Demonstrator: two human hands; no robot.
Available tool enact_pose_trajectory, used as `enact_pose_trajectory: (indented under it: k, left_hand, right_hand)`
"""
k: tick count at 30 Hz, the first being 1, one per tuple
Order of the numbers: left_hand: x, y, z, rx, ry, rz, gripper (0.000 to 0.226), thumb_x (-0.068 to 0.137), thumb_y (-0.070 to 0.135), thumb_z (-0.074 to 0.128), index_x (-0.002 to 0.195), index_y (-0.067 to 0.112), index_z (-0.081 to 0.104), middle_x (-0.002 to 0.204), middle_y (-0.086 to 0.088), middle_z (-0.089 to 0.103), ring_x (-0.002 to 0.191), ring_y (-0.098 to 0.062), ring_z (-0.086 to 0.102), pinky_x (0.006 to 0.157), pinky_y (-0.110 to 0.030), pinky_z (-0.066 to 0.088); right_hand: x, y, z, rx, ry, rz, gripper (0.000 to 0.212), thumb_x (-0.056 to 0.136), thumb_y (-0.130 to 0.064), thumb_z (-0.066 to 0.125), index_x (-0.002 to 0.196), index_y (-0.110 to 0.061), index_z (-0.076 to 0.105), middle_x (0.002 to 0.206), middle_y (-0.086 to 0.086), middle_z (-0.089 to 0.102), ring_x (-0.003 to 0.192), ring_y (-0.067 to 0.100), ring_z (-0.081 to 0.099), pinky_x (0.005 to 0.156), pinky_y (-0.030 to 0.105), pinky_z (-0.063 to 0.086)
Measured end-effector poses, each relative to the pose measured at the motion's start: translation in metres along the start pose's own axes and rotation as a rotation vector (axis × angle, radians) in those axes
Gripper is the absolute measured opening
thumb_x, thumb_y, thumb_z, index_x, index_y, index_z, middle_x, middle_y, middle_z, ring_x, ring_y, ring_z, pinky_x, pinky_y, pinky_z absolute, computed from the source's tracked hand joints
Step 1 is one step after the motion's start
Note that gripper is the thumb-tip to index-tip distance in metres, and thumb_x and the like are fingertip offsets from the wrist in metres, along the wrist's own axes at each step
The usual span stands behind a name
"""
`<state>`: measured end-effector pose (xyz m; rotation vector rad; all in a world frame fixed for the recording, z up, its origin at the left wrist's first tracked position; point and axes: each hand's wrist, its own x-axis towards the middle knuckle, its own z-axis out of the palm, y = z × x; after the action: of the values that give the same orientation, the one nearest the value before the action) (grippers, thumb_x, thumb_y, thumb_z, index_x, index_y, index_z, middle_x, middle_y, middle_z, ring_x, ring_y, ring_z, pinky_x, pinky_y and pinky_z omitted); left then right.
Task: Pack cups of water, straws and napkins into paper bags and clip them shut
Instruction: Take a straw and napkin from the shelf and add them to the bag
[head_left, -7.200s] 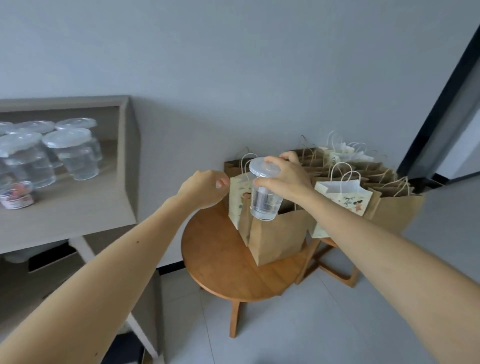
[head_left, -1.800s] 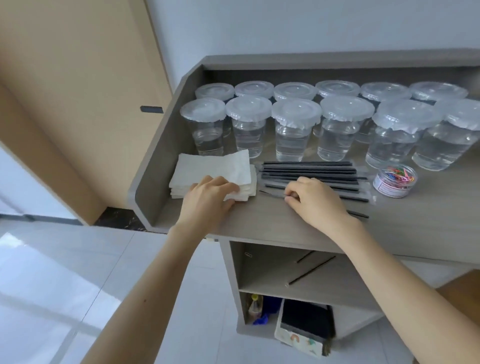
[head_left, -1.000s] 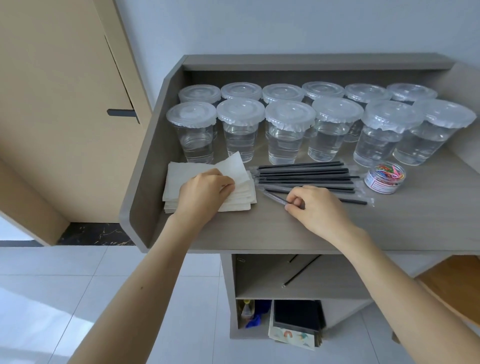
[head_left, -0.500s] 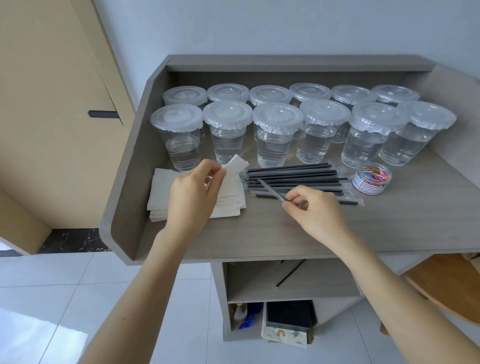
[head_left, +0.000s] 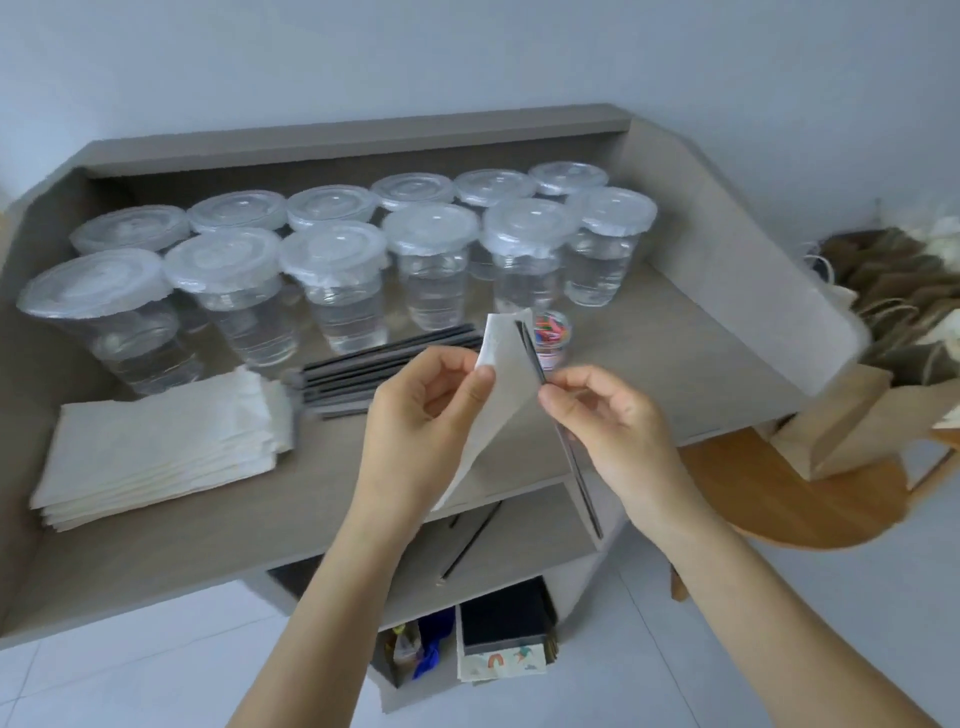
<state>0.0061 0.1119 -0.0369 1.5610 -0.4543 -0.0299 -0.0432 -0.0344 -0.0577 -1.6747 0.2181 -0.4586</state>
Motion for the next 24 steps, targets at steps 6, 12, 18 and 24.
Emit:
enact_pose_trajectory:
  k: [6, 12, 18, 24]
  left_hand:
    - [-0.027, -0.001, 0.143, -0.003, -0.12, -0.06, 0.006, 0.085, 0.019, 0.063, 0.081, 0.016, 0.064, 0.079, -0.001, 0.071, 0.072, -0.011, 0.065, 0.07, -0.024, 0.049]
    - [-0.052, -0.005, 0.27, -0.006, -0.229, -0.142, 0.007, 0.084, 0.021, 0.064, 0.078, 0.023, 0.065, 0.074, 0.006, 0.071, 0.07, -0.008, 0.066, 0.068, -0.024, 0.052]
    - [-0.046, -0.012, 0.369, 0.099, -0.439, -0.119, 0.008, 0.085, 0.02, 0.065, 0.087, 0.025, 0.071, 0.082, 0.01, 0.072, 0.081, -0.006, 0.067, 0.077, -0.02, 0.051]
    - [-0.011, -0.04, 0.456, 0.288, -0.55, -0.033, 0.011, 0.085, 0.025, 0.064, 0.077, 0.024, 0.07, 0.07, 0.003, 0.068, 0.065, -0.007, 0.059, 0.062, -0.018, 0.044]
  right_hand:
    - [-0.029, 0.021, -0.131, -0.038, 0.059, 0.003, 0.006, 0.079, -0.022, 0.07, 0.074, -0.026, 0.068, 0.079, 0.009, 0.069, 0.077, 0.022, 0.061, 0.076, 0.033, 0.048]
    - [-0.052, 0.051, -0.249, -0.143, 0.13, -0.006, 0.008, 0.079, -0.023, 0.071, 0.076, -0.028, 0.067, 0.072, -0.004, 0.068, 0.073, 0.021, 0.063, 0.071, 0.041, 0.053]
    - [-0.061, 0.073, -0.339, -0.279, 0.251, -0.045, 0.008, 0.08, -0.02, 0.071, 0.077, -0.015, 0.065, 0.069, -0.01, 0.063, 0.07, 0.009, 0.06, 0.065, 0.018, 0.05]
    - [-0.038, 0.1, -0.439, -0.51, 0.217, 0.019, 0.002, 0.082, -0.01, 0.068, 0.084, -0.011, 0.07, 0.073, -0.009, 0.064, 0.072, 0.002, 0.058, 0.064, 0.009, 0.043]
